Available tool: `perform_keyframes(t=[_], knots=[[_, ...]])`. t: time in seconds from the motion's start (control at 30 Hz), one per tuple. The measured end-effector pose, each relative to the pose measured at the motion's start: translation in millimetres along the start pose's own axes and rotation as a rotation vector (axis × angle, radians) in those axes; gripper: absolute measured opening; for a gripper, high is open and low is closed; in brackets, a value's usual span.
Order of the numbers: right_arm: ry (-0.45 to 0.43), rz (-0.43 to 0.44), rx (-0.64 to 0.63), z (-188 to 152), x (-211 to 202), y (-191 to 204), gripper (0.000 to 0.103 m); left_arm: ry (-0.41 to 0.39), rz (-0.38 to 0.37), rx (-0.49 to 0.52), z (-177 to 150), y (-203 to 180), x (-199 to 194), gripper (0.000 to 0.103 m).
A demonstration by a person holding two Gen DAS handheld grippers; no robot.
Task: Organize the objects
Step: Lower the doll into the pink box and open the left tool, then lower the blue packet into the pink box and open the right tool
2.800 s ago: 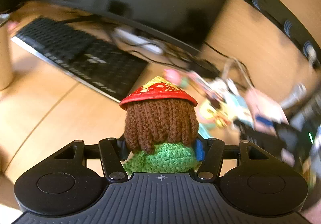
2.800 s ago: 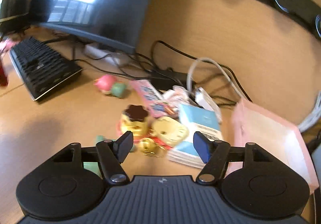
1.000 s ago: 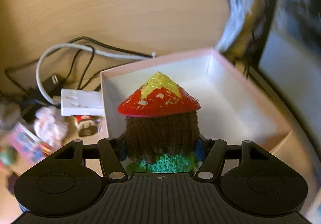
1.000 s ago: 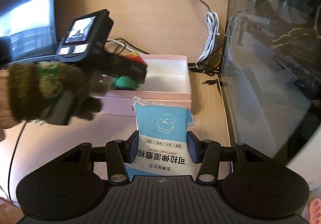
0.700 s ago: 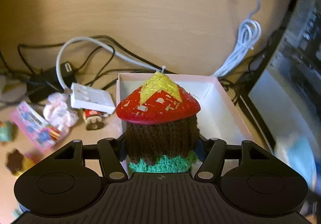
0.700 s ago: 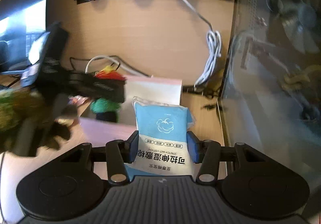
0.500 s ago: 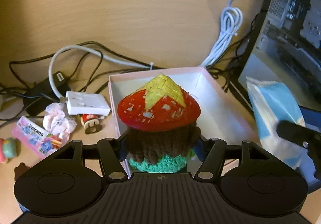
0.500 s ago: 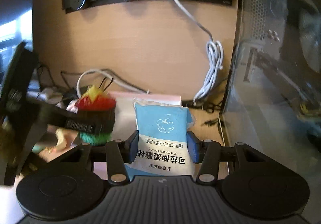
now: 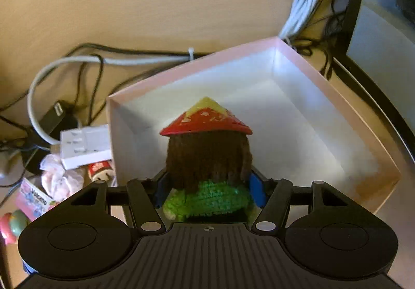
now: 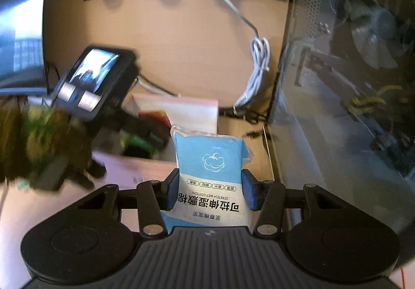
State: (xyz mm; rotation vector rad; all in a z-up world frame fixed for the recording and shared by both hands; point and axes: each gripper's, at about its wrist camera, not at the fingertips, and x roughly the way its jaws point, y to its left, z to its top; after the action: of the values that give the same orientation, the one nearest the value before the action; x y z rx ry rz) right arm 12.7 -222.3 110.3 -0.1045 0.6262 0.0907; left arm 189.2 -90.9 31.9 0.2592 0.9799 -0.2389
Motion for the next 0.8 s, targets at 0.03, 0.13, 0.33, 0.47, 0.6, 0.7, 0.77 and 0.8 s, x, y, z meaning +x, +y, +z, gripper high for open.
perform_keyframes(t=[0.03,0.13,0.33,0.47,0.6,0.7,0.77,0.8], knots=[[0.005,-0.005,-0.001,-2.9,-0.2,-1.3,0.048,0.004,-0.023,-0.029,2.5,4.8,-2.8,0.066],[0.017,-0.007,0.016,-7.8,3.6,-5.8,0.048,0.021,-0.103,-0.145,5.4,27.2,-16.3,0.063],[-0.015,0.006,0.043,2.3,17.4,0.3,0.049,-0.078,-0.256,-0.312,-16.1,68.3,-82.3,0.063],[-0.062,0.043,0.065,23.0,33.4,7.8,0.049,-0.282,-0.294,-0.350,-66.0,89.3,-139.5,0.063],[-0.086,0.086,0.085,48.3,71.0,17.4,0.049,-0.292,-0.207,-0.332,-124.4,97.4,-160.6,0.063],[-0.041,0.022,0.024,60.0,114.7,30.1,0.049,-0.239,-0.170,-0.381,-162.0,113.8,-166.0,0.063],[0.014,-0.023,-0.014,61.8,140.0,38.4,0.049,-0.218,-0.145,-0.438,-185.3,127.1,-169.3,0.063],[0.046,-0.028,-0.032,61.5,152.0,44.7,0.048,-0.213,-0.139,-0.474,-197.3,134.8,-171.9,0.063]])
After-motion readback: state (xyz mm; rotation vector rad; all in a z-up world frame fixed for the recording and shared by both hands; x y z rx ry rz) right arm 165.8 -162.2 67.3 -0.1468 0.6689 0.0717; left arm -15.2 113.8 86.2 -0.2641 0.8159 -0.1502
